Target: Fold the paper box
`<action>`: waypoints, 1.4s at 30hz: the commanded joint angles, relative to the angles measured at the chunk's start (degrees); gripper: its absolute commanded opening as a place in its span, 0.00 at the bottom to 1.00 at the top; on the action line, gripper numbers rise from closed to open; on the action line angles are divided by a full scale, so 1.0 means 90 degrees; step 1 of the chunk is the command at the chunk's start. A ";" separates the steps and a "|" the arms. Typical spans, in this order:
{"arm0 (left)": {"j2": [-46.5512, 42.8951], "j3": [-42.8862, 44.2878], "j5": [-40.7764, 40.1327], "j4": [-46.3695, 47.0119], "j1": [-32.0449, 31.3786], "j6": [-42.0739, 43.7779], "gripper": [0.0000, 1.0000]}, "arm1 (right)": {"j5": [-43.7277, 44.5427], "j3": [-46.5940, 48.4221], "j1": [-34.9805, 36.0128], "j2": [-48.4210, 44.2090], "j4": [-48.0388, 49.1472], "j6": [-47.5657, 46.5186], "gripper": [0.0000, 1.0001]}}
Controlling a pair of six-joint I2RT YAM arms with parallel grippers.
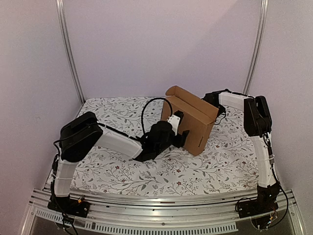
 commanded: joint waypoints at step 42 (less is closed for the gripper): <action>-0.1564 -0.1320 -0.1406 -0.2409 -0.2609 0.0564 0.68 | -0.0017 0.0918 0.1764 0.0123 -0.1089 -0.0901 0.24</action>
